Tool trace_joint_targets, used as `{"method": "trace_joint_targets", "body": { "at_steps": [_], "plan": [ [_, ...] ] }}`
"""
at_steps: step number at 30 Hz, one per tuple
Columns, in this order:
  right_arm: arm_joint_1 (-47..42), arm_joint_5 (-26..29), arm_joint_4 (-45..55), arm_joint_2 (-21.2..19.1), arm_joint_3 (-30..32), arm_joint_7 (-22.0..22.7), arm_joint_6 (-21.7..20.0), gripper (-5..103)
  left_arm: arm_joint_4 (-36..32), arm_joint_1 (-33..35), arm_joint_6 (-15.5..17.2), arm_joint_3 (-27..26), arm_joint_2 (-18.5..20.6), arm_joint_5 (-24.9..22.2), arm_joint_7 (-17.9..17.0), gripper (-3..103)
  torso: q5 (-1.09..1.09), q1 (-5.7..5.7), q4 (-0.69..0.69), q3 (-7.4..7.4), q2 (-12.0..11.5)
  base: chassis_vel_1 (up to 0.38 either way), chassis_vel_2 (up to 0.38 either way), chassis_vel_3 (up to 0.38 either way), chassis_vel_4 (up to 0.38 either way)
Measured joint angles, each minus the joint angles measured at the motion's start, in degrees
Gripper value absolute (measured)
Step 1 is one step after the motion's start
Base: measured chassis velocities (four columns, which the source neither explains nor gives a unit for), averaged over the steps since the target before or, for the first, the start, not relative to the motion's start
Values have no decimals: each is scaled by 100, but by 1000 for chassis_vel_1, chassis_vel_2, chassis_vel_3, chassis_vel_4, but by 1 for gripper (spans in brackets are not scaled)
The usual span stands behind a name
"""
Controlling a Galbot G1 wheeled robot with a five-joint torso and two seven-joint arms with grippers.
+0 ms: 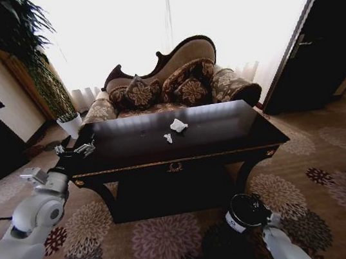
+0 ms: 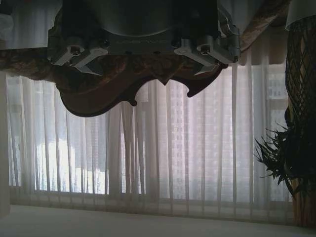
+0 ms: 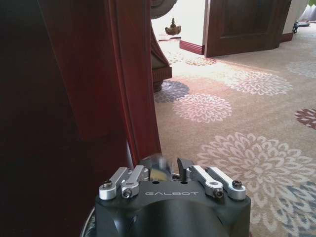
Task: Move to the front of the table and place the trash on the table into the trash bin.
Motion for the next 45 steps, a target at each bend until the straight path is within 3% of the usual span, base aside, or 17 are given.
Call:
{"method": "trace_joint_targets", "body": {
  "at_steps": [1,3,4,6,10,13,19,27,35,41,45],
  "plan": [
    [-25,-2,51,15,12,-1,-17,33,0,0,0,0,0,0,0,100,-1,0,0,0,0,0,0,0,0],
    [-40,-2,84,25,21,-1,-30,33,0,0,0,0,0,0,0,100,-1,0,0,0,0,0,0,0,0],
    [-90,-2,202,82,59,4,-71,44,0,0,0,0,0,0,-1,100,0,0,1,0,0,0,0,0,0],
    [-107,-1,234,98,74,10,-77,44,0,0,0,0,0,0,0,100,0,0,1,0,0,0,0,0,0],
    [-228,0,366,124,116,22,-83,66,0,0,0,0,0,0,0,100,0,0,1,0,0,0,0,0,0],
    [-302,2,461,126,139,25,-87,72,0,0,0,0,0,0,-1,100,0,0,1,0,0,0,0,0,0],
    [-831,18,1149,150,218,55,2,97,0,0,0,0,0,0,-1,100,-1,-1,2,0,0,0,0,0,0],
    [-1915,-47,2197,301,329,120,439,100,0,0,0,0,0,0,-1,100,0,-1,0,-1,0,0,0,0,0],
    [-3677,-58,4739,594,499,261,619,100,0,0,0,0,0,0,-2,100,-2,-1,1,-1,2,0,0,0,0],
    [-4588,-281,5624,627,539,322,1042,100,0,0,0,0,0,0,-2,100,0,-2,-1,0,2,0,0,0,0],
    [-4893,-268,6141,627,586,377,1084,100,0,0,0,0,0,0,-2,100,0,-1,1,-1,2,0,0,0,0]
  ]
}}
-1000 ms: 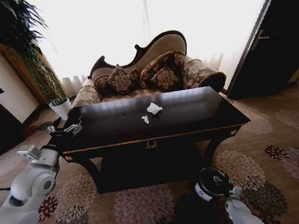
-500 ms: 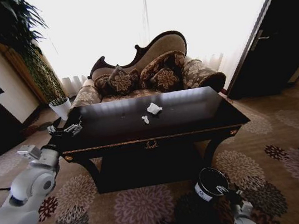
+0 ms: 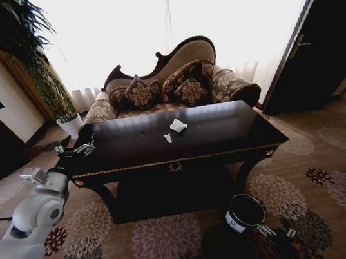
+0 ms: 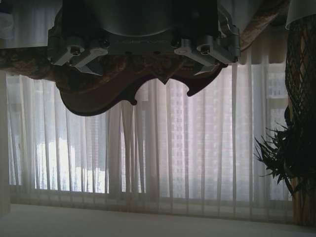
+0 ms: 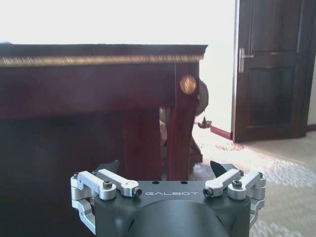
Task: Move to the front of the table and place the trash on the table into the trash bin.
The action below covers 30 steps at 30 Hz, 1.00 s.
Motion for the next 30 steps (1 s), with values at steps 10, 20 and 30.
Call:
{"method": "trace_joint_targets", "body": {
  "at_steps": [10,20,30],
  "plan": [
    [-817,36,2193,-54,3,154,-499,100,0,0,0,0,0,0,1,100,0,0,0,0,0,0,0,0,0],
    [-604,168,3536,-316,57,417,-1577,100,0,1,0,0,0,0,2,100,0,1,-1,1,-1,0,0,0,0],
    [698,398,3588,-1931,-202,1665,-3237,100,0,0,0,0,0,0,3,100,2,2,1,1,-2,0,0,0,0]
  ]
}}
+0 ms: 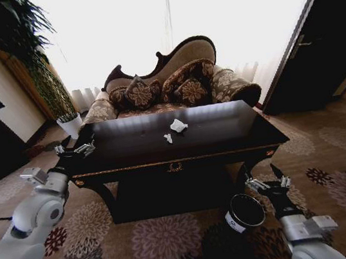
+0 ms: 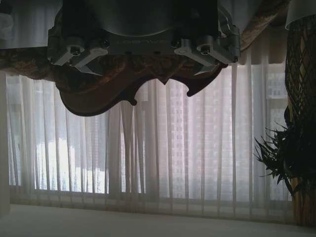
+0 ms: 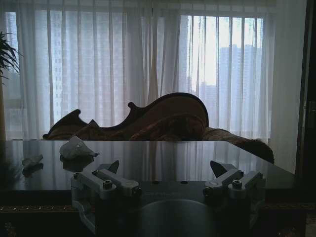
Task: Move to the front of the table and place the trash on the table into the trash bin.
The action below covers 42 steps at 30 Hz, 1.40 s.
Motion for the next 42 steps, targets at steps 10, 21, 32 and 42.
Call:
{"method": "trace_joint_targets", "body": {
  "at_steps": [10,21,32,42],
  "plan": [
    [1183,1399,-218,-1196,-34,7,-1003,100,0,0,0,0,0,0,0,100,-1,0,-1,0,0,0,0,0,0],
    [3384,2687,-1364,-2118,-1451,-220,-1103,100,0,0,0,0,0,0,0,100,-1,0,-1,0,0,0,0,0,0],
    [5589,2672,-2582,-2167,-3547,-308,-1074,100,0,0,0,0,0,0,-1,100,-1,-1,-2,-1,-1,0,0,0,0],
    [7234,2686,-3522,-1737,-5241,-350,-1051,100,0,0,0,0,0,0,-2,100,-2,0,-1,0,-1,0,0,0,0]
  ]
}}
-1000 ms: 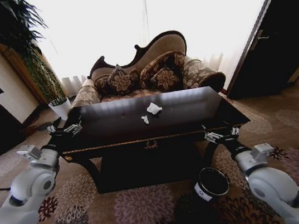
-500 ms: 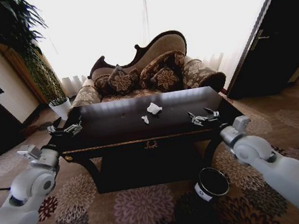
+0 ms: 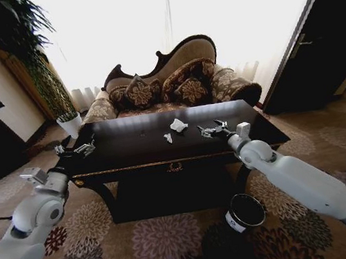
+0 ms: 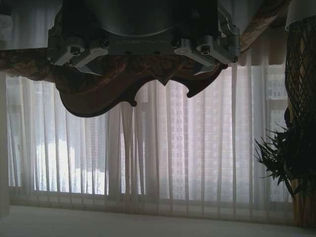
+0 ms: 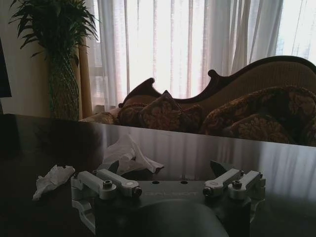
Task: Move to the front of the table and place the trash on the table into the trash bin.
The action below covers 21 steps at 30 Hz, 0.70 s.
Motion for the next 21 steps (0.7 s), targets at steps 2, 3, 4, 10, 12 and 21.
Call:
{"method": "trace_joint_targets", "body": {
  "at_steps": [2,3,4,10,12,21],
  "plan": [
    [229,11,-141,67,-266,-21,1,100,0,0,0,0,0,0,0,100,2,-1,-1,0,0,0,0,0,0],
    [229,11,-141,67,-266,-21,1,100,0,0,0,0,0,0,0,100,2,-1,-1,0,0,0,0,0,0],
    [418,25,-240,115,-439,-31,0,100,0,0,0,0,0,0,0,100,1,0,-1,0,0,0,0,0,0],
    [1315,77,-751,319,-1117,-97,28,100,0,0,0,0,0,0,0,100,-1,0,0,0,0,0,0,0,0],
    [1550,98,-946,423,-1318,-115,36,100,0,0,0,0,0,0,1,100,0,0,0,0,0,0,0,0,0],
    [2022,116,-1518,868,-1807,-135,44,100,0,0,0,0,0,0,1,100,0,0,0,0,1,0,0,0,0]
  ]
}}
